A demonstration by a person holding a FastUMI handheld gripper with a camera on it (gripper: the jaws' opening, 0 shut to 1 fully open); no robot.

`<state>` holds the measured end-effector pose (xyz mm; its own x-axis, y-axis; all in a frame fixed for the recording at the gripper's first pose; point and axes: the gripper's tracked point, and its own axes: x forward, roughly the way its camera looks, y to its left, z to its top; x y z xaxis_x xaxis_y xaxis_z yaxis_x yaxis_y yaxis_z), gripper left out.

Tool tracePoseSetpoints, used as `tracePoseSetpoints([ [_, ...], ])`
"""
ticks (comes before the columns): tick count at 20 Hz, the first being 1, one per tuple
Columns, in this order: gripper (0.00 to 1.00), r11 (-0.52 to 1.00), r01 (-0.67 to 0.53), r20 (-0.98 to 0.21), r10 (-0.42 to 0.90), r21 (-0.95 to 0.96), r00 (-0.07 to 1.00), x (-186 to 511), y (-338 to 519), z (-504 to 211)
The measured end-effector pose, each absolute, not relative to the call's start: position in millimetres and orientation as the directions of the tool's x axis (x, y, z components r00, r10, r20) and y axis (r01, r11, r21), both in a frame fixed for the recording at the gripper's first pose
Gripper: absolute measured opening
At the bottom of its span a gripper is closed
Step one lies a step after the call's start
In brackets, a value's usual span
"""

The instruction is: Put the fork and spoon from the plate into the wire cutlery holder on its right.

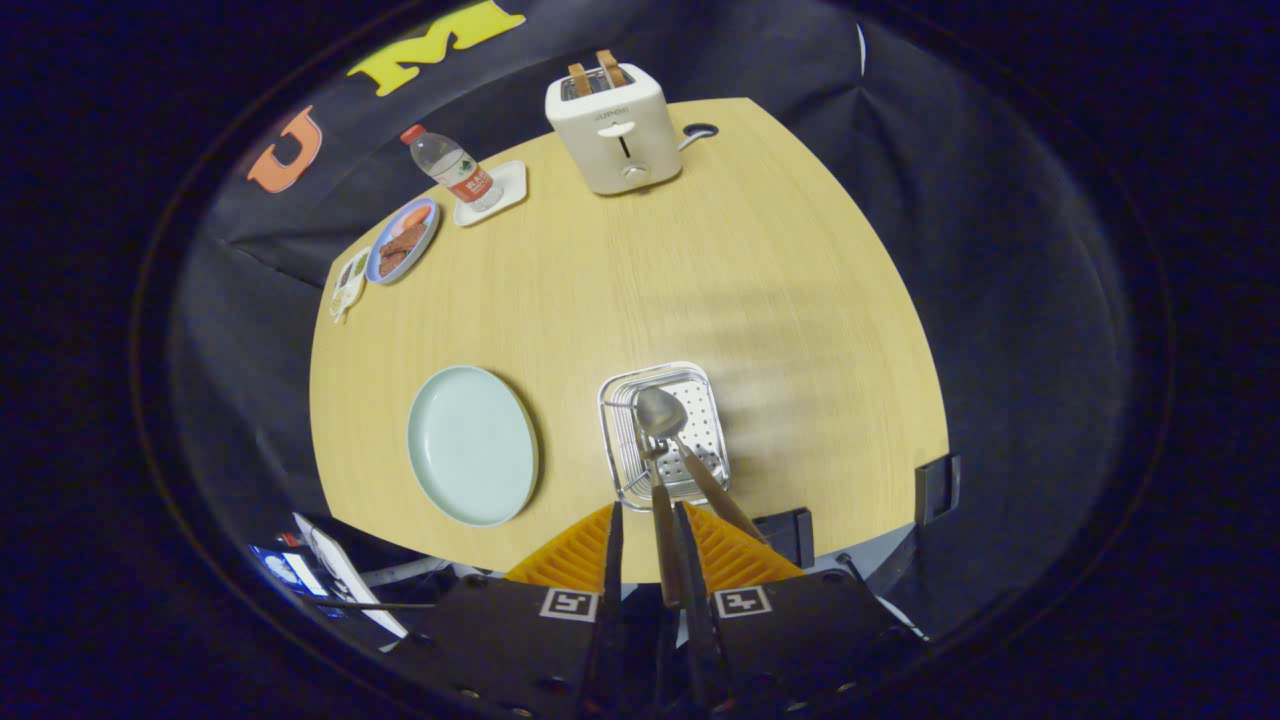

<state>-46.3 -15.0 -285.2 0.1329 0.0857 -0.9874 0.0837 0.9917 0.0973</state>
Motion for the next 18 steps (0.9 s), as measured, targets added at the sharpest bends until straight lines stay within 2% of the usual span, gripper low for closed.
tracePoseSetpoints([
  [6,0.71,0.998,-0.001,-0.943,0.062,0.066,0.326,-15,-1,-258],
  [10,0.93,0.996,-0.015,-0.86,0.081,0.085,0.504,14,21,-218],
  [11,0.95,0.996,-0.024,-0.822,0.084,0.086,0.563,24,26,-203],
  [15,0.96,0.992,-0.083,-0.636,0.122,0.09,0.762,48,41,-135],
  [18,0.95,0.993,-0.107,-0.478,0.12,0.055,0.87,52,43,-85],
])
